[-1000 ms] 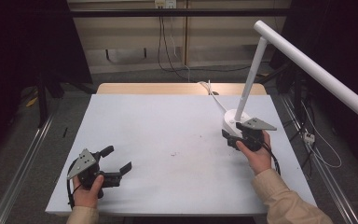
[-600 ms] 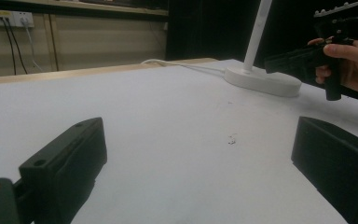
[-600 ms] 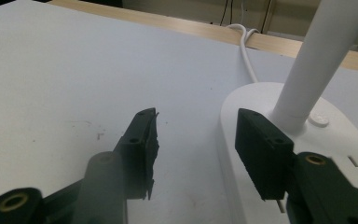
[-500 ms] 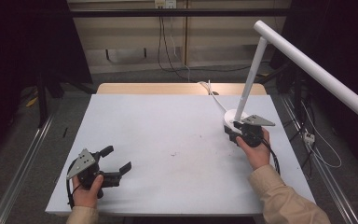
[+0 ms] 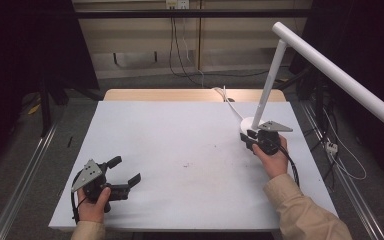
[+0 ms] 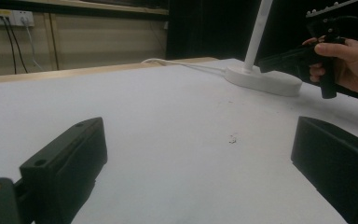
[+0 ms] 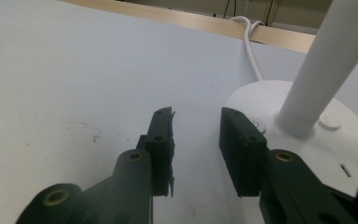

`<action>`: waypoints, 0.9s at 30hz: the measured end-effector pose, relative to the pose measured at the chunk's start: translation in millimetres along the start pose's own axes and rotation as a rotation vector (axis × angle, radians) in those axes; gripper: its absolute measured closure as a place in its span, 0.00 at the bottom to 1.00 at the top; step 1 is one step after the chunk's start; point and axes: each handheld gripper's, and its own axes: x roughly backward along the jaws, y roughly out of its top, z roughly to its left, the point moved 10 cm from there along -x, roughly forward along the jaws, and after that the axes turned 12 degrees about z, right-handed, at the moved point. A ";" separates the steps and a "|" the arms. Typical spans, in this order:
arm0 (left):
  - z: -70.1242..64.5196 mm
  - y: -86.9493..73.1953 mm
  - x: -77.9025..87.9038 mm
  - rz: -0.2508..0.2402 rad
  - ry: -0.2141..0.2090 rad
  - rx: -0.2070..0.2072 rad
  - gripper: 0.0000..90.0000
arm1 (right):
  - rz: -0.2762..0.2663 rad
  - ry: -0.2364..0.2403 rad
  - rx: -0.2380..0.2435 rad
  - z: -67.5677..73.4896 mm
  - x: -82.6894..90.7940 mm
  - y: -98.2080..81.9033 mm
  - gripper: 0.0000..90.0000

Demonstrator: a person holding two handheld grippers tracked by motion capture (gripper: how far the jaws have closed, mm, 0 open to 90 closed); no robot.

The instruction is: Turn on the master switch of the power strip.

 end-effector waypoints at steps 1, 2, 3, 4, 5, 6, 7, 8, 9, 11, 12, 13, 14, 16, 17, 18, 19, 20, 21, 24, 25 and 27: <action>0.0 0.0 0.0 -0.001 -0.001 0.000 0.04 | 0.000 0.001 0.003 0.2 -0.3 0.9 0.75; 0.1 0.0 0.0 0.000 -0.001 0.000 0.04 | 0.003 0.003 0.007 0.4 -0.4 1.6 0.76; 0.0 -0.1 0.0 -0.001 -0.001 0.000 0.04 | 0.005 0.002 0.009 0.6 -0.5 2.1 0.77; 0.0 -0.1 0.0 -0.001 -0.002 0.001 0.04 | 0.008 0.001 0.014 0.6 -0.9 2.5 0.78; 0.0 -0.2 0.0 0.000 -0.002 0.000 0.04 | 0.011 -0.001 0.016 0.5 -1.3 2.8 0.78; 0.0 -0.2 0.0 0.000 -0.002 0.000 0.04 | 0.011 0.001 0.018 0.6 -1.6 3.4 0.79; 0.0 -0.4 0.0 0.001 -0.002 0.000 0.04 | 0.011 0.005 0.016 1.0 -1.7 4.1 0.80; 0.0 -0.3 0.0 0.000 -0.002 0.000 0.04 | 0.011 0.004 0.017 0.7 -1.9 4.6 0.81; 0.0 -0.3 0.0 0.000 -0.002 0.000 0.04 | 0.010 0.004 0.018 0.2 -2.1 5.0 0.81; -0.2 -0.1 0.2 0.000 -0.003 0.000 0.04 | 0.013 0.003 0.018 -0.4 -2.5 5.1 0.82; -0.3 0.0 0.2 0.000 -0.003 0.001 0.04 | 0.020 0.002 0.019 -1.0 -2.8 4.8 0.82; -0.5 0.0 0.2 0.000 -0.004 0.001 0.04 | 0.022 0.003 0.015 -2.0 -3.5 5.1 0.83; -0.5 0.0 0.2 0.000 -0.004 0.000 0.04 | 0.022 0.003 0.015 -2.0 -3.5 5.1 0.83; -0.6 0.1 0.1 -0.001 -0.005 0.001 0.04 | 0.022 0.002 0.013 -3.1 -3.9 5.7 0.84; -0.6 -0.2 0.0 0.001 -0.005 0.000 0.04 | 0.023 0.003 0.014 -3.5 -4.6 5.9 0.85; -0.5 -0.2 0.0 0.001 -0.005 -0.001 0.04 | 0.024 0.001 0.015 -3.7 -5.0 5.9 0.85; -0.5 -0.2 0.0 0.001 -0.005 -0.001 0.04 | 0.024 0.002 0.014 -3.7 -5.3 5.9 0.85; -0.6 -0.2 0.0 0.001 -0.006 -0.001 0.04 | 0.024 0.002 0.014 -3.7 -5.3 5.9 0.85; -0.4 -0.2 -0.1 0.000 -0.006 0.001 0.04 | 0.023 0.004 0.010 -3.7 -5.8 6.2 0.85; -0.7 -0.1 -0.1 0.002 -0.006 -0.001 0.04 | 0.025 0.004 0.011 -4.1 -6.5 6.8 0.86; -0.9 0.1 -0.3 0.002 -0.006 -0.003 0.04 | 0.025 0.003 0.009 -4.2 -6.6 7.2 0.87; -1.7 0.2 -0.6 0.002 -0.010 -0.005 0.04 | 0.029 0.001 0.011 -4.9 -6.6 7.9 0.88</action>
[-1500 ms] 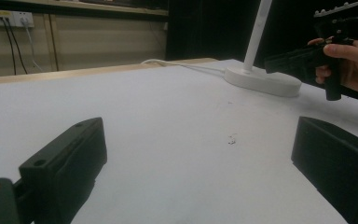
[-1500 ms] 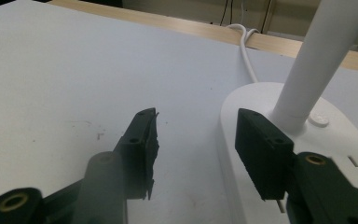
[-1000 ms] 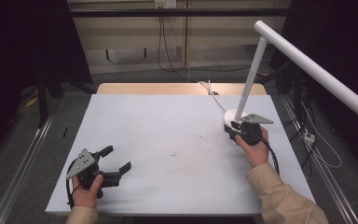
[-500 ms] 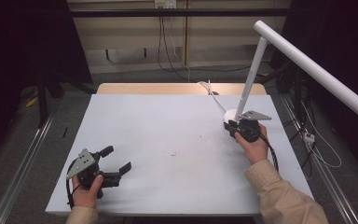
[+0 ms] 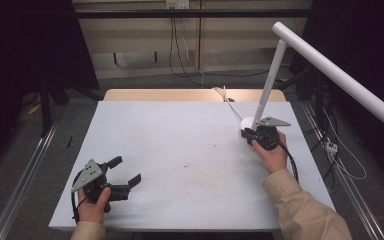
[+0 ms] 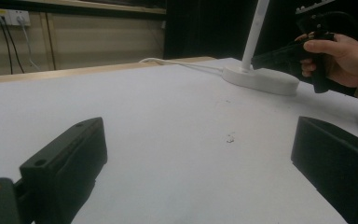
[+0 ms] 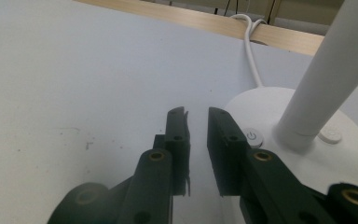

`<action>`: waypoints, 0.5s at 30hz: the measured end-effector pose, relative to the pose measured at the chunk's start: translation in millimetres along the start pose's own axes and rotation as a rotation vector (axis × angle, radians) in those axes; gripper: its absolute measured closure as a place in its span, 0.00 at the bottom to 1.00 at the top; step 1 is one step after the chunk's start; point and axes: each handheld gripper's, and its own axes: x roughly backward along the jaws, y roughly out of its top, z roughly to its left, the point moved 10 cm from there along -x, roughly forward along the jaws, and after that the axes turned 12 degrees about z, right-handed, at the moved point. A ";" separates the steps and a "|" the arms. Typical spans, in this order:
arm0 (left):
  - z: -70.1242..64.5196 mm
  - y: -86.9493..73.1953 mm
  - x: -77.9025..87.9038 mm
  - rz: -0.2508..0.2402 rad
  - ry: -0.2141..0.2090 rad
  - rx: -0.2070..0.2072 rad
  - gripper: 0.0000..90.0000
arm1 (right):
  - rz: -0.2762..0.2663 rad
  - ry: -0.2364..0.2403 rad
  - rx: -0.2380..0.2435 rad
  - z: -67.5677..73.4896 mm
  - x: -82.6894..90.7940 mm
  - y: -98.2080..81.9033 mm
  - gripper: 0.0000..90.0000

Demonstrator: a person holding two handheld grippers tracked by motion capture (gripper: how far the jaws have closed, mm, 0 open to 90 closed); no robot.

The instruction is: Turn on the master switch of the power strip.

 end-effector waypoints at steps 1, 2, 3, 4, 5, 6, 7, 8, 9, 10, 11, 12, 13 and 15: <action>0.0 -0.1 -0.1 0.002 0.001 -0.002 0.04 | 0.001 -0.001 -0.001 -0.3 0.0 0.4 0.88; 0.1 -0.2 -0.1 0.001 0.000 -0.001 0.04 | 0.000 0.000 -0.001 -0.7 -0.1 0.8 0.89; 0.1 -0.2 -0.1 0.001 0.000 -0.001 0.04 | 0.002 0.001 0.000 -0.7 -0.3 0.9 0.89; 0.5 -0.2 0.1 0.000 0.002 0.001 0.04 | 0.003 0.002 0.001 -1.0 -0.7 1.0 0.90; 0.5 -0.3 0.3 0.000 0.001 0.003 0.04 | 0.004 0.000 -0.001 -1.5 -0.9 1.1 0.90; 0.5 -0.3 0.3 0.000 0.001 0.003 0.04 | 0.004 0.000 -0.001 -1.5 -0.9 1.1 0.90; 0.6 -0.2 0.5 -0.001 0.003 0.004 0.04 | 0.002 -0.001 0.000 -2.3 -1.0 2.0 0.91; 0.6 -0.2 0.5 -0.001 0.003 0.004 0.04 | 0.003 -0.003 -0.002 -2.8 -0.9 2.1 0.91; 0.4 -0.1 0.3 -0.001 0.002 0.003 0.04 | 0.003 -0.003 -0.002 -2.8 -0.9 2.1 0.91; -0.3 0.3 0.2 -0.002 -0.001 0.001 0.04 | 0.003 -0.003 -0.002 -3.6 -1.3 2.6 0.92; -0.5 0.5 0.2 -0.002 0.000 -0.001 0.04 | 0.001 -0.001 -0.007 -3.9 -1.6 3.0 0.93; -0.5 0.5 0.2 -0.002 0.000 -0.001 0.04 | -0.001 -0.002 -0.008 -4.5 -1.7 3.5 0.93; -0.7 0.6 0.1 -0.002 -0.002 -0.001 0.04 | -0.001 -0.003 -0.011 -5.0 -1.7 3.8 0.93; -0.8 0.6 0.0 -0.002 -0.003 -0.001 0.04 | -0.003 -0.004 -0.010 -5.8 -1.9 4.1 0.94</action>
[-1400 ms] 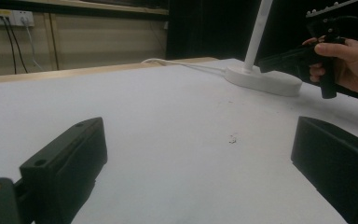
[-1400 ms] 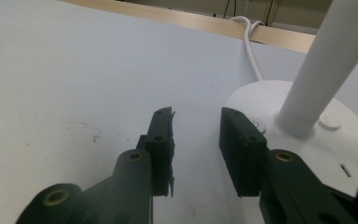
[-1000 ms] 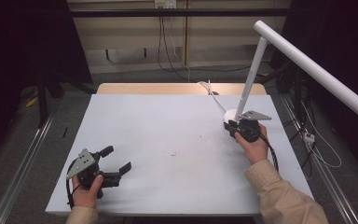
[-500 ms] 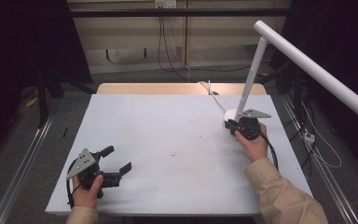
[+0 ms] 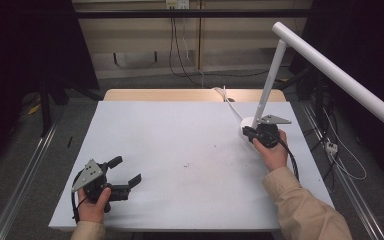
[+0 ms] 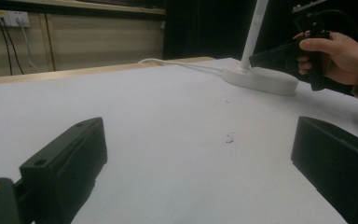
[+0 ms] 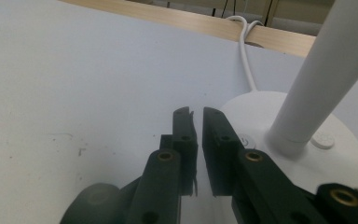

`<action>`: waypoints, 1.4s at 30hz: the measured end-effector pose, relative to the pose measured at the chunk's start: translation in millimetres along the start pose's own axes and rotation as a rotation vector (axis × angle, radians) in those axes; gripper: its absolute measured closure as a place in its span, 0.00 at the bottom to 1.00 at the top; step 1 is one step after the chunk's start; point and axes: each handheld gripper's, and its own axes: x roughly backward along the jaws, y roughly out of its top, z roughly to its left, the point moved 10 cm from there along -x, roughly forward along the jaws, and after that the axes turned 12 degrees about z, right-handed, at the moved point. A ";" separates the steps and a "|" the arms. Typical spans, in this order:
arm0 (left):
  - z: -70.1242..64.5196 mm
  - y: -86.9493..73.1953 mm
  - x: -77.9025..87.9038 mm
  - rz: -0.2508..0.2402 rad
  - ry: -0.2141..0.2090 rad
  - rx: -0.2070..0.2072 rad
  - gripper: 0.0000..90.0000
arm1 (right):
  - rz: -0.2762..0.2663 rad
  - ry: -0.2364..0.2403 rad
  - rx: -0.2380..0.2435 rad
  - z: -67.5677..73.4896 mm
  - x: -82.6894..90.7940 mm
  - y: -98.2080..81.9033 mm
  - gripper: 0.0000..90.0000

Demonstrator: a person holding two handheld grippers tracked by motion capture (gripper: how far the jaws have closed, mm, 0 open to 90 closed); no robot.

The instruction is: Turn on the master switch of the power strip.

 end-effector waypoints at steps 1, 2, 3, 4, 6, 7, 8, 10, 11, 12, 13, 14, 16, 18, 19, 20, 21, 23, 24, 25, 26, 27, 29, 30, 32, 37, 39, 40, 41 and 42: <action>0.2 -0.2 0.0 0.001 0.001 0.002 0.04 | 0.002 -0.003 0.000 -1.4 -0.4 -0.4 0.94; 0.2 -0.2 0.0 0.001 0.001 0.002 0.04 | 0.002 -0.003 0.000 -1.4 -0.4 -0.4 0.94; 0.1 0.0 0.0 -0.001 -0.002 0.003 0.04 | 0.002 -0.003 -0.003 -2.1 -0.6 -0.5 0.95; 0.2 0.2 0.1 -0.001 0.000 0.005 0.04 | 0.004 -0.007 -0.005 -3.7 -1.0 -0.9 0.95; 0.1 0.7 0.3 -0.003 0.000 0.000 0.04 | 0.005 -0.011 -0.008 -5.3 -1.3 -1.1 0.96; -0.2 0.5 -0.1 -0.003 -0.002 0.003 0.04 | 0.006 -0.014 -0.010 -6.0 -1.7 -1.3 0.96; -0.2 0.5 -0.1 -0.003 -0.002 0.003 0.04 | 0.008 -0.017 -0.010 -6.5 -2.2 -1.7 0.97; -0.2 0.0 -0.1 -0.001 -0.003 0.004 0.04 | 0.015 -0.022 -0.003 -7.1 -3.3 -2.6 0.98; -0.2 0.0 -0.1 -0.001 -0.003 0.004 0.04 | 0.015 -0.024 0.000 -7.3 -3.8 -2.8 0.99; -0.1 0.1 0.0 -0.002 -0.003 0.004 0.04 | 0.016 -0.025 0.001 -7.6 -4.2 -2.9 1.00; -0.2 0.2 0.1 -0.003 -0.004 0.005 0.04 | 0.015 -0.027 0.001 -8.0 -4.5 -2.8 1.00; -0.2 0.2 0.1 -0.003 -0.004 0.005 0.04 | 0.015 -0.027 0.001 -8.0 -4.5 -2.8 1.00; -0.2 -0.1 -0.2 -0.001 -0.003 0.004 0.04 | 0.021 -0.034 0.003 -10.1 -6.3 -2.3 1.00; -0.3 -0.1 -0.3 -0.001 -0.004 0.004 0.04 | 0.023 -0.039 0.003 -11.1 -6.9 -1.9 1.00; -0.2 0.0 -0.2 -0.002 -0.004 0.004 0.04 | 0.023 -0.044 0.004 -12.9 -7.7 -0.4 1.00; -0.2 0.0 -0.2 -0.002 -0.004 0.004 0.04 | 0.027 -0.051 -0.001 -14.0 -8.0 -0.2 1.00; -0.2 -0.1 -0.2 -0.001 -0.004 0.004 0.04 | 0.026 -0.052 0.001 -15.0 -8.5 0.5 1.00; -0.1 -0.5 -0.3 0.000 -0.004 0.003 0.04 | 0.031 -0.060 -0.004 -16.5 -9.5 0.6 1.00; -0.1 -0.5 -0.3 0.000 -0.004 0.003 0.04 | 0.031 -0.060 -0.004 -16.5 -9.5 0.6 1.00; -0.1 -0.8 -0.3 0.003 -0.005 0.002 0.04 | 0.031 -0.062 -0.003 -17.2 -10.5 0.8 1.00; -0.3 -0.9 -0.4 0.002 -0.006 0.003 0.04 | 0.033 -0.066 -0.003 -18.5 -12.0 0.7 1.00; -0.3 -1.3 -0.4 0.007 -0.005 0.002 0.04 | 0.034 -0.073 -0.004 -19.6 -12.6 0.6 1.00; -0.4 -0.9 -0.4 0.002 -0.006 0.003 0.04 | 0.034 -0.077 -0.003 -20.6 -13.3 0.5 1.00; -0.3 -1.0 -0.4 0.002 -0.005 0.003 0.04 | 0.038 -0.084 -0.005 -22.6 -15.1 0.0 1.00; -0.5 -1.2 -0.5 0.005 -0.006 0.004 0.04 | 0.044 -0.088 -0.008 -24.3 -16.7 -0.7 1.00; -1.1 -1.3 -1.4 0.004 -0.010 0.001 0.04 | 0.049 -0.095 -0.009 -26.1 -19.2 -1.6 1.00; -1.0 -2.4 -1.6 0.014 -0.006 -0.001 0.04 | 0.051 -0.104 -0.003 -27.4 -20.6 -1.9 1.00; -1.0 -2.4 -1.6 0.014 -0.006 -0.001 0.04 | 0.052 -0.104 -0.005 -27.6 -20.8 -2.0 1.00; -0.9 -2.5 -1.6 0.015 -0.006 -0.004 0.04 | 0.051 -0.101 -0.006 -27.9 -21.0 -1.9 1.00; -1.0 -2.5 -1.7 0.015 -0.006 -0.004 0.04 | 0.049 -0.102 -0.006 -28.3 -21.1 -1.9 1.00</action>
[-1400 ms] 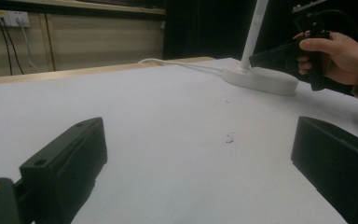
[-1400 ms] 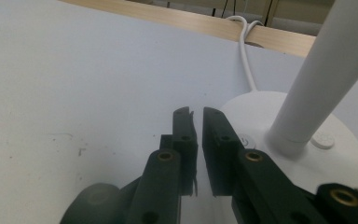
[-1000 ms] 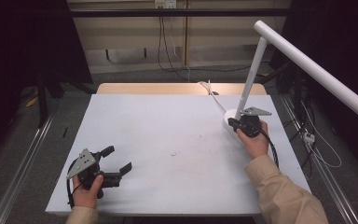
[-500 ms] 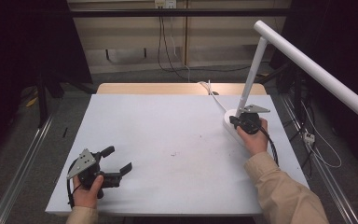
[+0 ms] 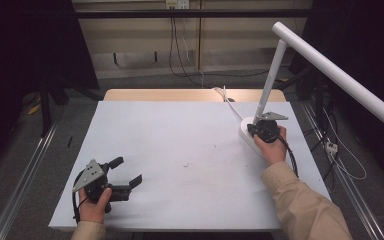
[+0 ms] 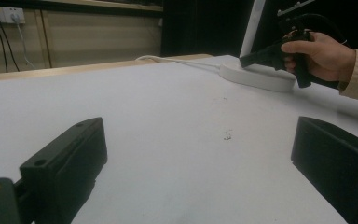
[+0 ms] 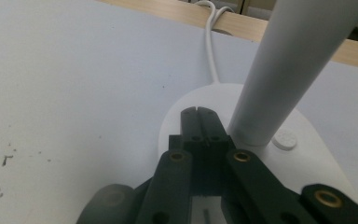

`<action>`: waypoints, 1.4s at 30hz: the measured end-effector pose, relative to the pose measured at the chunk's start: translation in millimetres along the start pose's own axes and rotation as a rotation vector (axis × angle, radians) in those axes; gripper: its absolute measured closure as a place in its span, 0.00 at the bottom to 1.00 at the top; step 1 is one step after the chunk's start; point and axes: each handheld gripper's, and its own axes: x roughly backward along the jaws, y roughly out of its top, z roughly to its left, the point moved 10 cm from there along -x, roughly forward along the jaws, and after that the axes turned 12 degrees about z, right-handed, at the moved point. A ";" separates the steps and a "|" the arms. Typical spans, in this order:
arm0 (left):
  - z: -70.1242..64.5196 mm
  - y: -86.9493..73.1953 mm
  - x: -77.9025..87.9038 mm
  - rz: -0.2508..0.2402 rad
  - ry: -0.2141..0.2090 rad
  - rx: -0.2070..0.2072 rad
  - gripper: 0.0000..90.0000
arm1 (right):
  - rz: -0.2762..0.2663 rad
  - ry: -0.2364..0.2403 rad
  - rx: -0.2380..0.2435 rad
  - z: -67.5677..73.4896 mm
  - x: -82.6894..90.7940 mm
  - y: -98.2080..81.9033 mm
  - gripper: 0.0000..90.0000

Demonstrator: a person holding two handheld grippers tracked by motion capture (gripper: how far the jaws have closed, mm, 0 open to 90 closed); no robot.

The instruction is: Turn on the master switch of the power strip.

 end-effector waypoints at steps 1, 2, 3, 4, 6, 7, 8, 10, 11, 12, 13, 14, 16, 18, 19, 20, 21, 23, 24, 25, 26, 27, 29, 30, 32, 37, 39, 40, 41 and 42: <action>-0.1 0.1 -0.3 -0.003 -0.002 0.000 0.04 | 0.000 0.000 0.000 0.0 0.0 0.0 1.00; 0.0 0.0 -0.5 -0.002 -0.001 -0.002 0.04 | 0.002 0.000 0.000 -0.3 -0.4 -0.5 1.00; -0.4 -0.1 -1.2 -0.002 -0.002 0.001 0.04 | 0.002 0.000 0.000 -0.6 -0.6 -0.6 1.00; -0.6 -0.1 -1.3 -0.002 -0.003 0.002 0.04 | 0.001 -0.001 0.002 -0.9 -0.6 -0.6 1.00; -0.6 -0.2 -1.4 0.000 -0.003 0.000 0.04 | 0.003 -0.004 0.001 -1.2 -0.5 -0.7 1.00; -0.8 -0.2 -1.5 0.000 -0.002 0.000 0.04 | 0.003 -0.003 0.001 -1.2 -0.5 -1.0 1.00; -0.8 -0.2 -1.5 0.000 -0.002 0.000 0.04 | 0.003 -0.003 0.001 -1.2 -0.5 -1.0 1.00; -0.8 -0.5 -1.3 0.003 -0.001 -0.001 0.04 | 0.000 -0.003 -0.001 -1.5 -0.6 -1.3 1.00; -0.8 -0.6 -1.0 0.004 0.000 -0.001 0.04 | -0.001 -0.007 0.004 -1.7 -0.8 -1.2 1.00; -0.8 -0.6 -1.0 0.004 0.000 -0.001 0.04 | -0.001 -0.007 0.004 -1.7 -0.8 -1.2 1.00; -0.8 -0.5 -0.7 0.004 0.000 -0.006 0.04 | -0.004 -0.009 0.013 -1.8 -1.1 -0.9 1.00; -0.8 -0.5 -0.7 0.004 0.000 -0.006 0.04 | -0.004 -0.009 0.013 -1.8 -1.1 -0.9 1.00; -1.0 -0.6 -0.6 0.003 0.000 -0.005 0.04 | -0.004 -0.011 0.018 -1.9 -1.2 -0.9 1.00; -1.0 -0.7 -0.6 0.005 0.002 -0.005 0.04 | -0.001 -0.015 0.021 -1.6 -1.1 -1.0 1.00; -0.8 -0.7 -0.6 0.006 0.003 -0.008 0.04 | -0.003 -0.014 0.021 -1.9 -1.4 -0.9 1.00; -1.1 -0.7 -0.6 0.004 0.001 -0.004 0.04 | -0.003 -0.010 0.016 -2.2 -1.5 -0.9 1.00; -0.9 -0.8 -0.5 0.006 0.002 -0.008 0.04 | -0.003 -0.008 0.012 -2.5 -1.5 -1.1 1.00; -1.7 -0.1 -0.6 0.000 -0.002 -0.008 0.04 | -0.001 -0.012 0.013 -3.4 -1.9 -1.3 1.00; -1.7 0.0 -0.5 0.001 -0.002 -0.009 0.04 | 0.000 -0.008 0.009 -3.6 -1.9 -1.4 1.00; -1.8 0.1 -0.5 0.000 -0.001 -0.009 0.04 | 0.000 -0.008 0.005 -3.6 -1.9 -1.6 1.00; -1.8 0.1 -0.6 0.000 -0.003 -0.009 0.04 | 0.000 -0.010 0.011 -3.3 -2.1 -1.8 1.00; -1.8 -0.1 -0.7 0.001 -0.002 -0.007 0.04 | 0.001 -0.015 0.017 -3.3 -2.2 -1.5 1.00; -1.9 -0.1 -0.7 0.001 -0.002 -0.007 0.04 | 0.000 -0.014 0.015 -3.1 -2.2 -1.5 1.00; -2.0 0.2 -0.5 0.001 -0.002 -0.009 0.04 | 0.000 -0.013 0.013 -3.3 -2.3 -1.6 1.00; -2.2 0.8 -0.1 -0.004 -0.001 -0.007 0.04 | 0.001 -0.014 0.016 -3.1 -2.2 -1.8 1.00; -2.1 0.4 0.2 -0.001 0.002 -0.005 0.04 | 0.005 -0.014 0.017 -2.1 -1.7 -2.3 1.00; -2.3 1.0 0.3 -0.005 0.000 -0.008 0.04 | 0.004 -0.016 0.016 -1.9 -2.0 -2.3 1.00; -2.1 1.2 0.4 -0.005 0.001 -0.010 0.04 | 0.004 -0.017 0.015 -1.8 -2.0 -2.4 1.00; -2.3 1.2 0.4 -0.005 0.000 -0.010 0.04 | 0.004 -0.017 0.015 -1.8 -2.0 -2.4 1.00; -2.4 1.1 0.4 -0.004 0.001 -0.011 0.04 | 0.003 -0.016 0.014 -1.9 -2.0 -2.4 1.00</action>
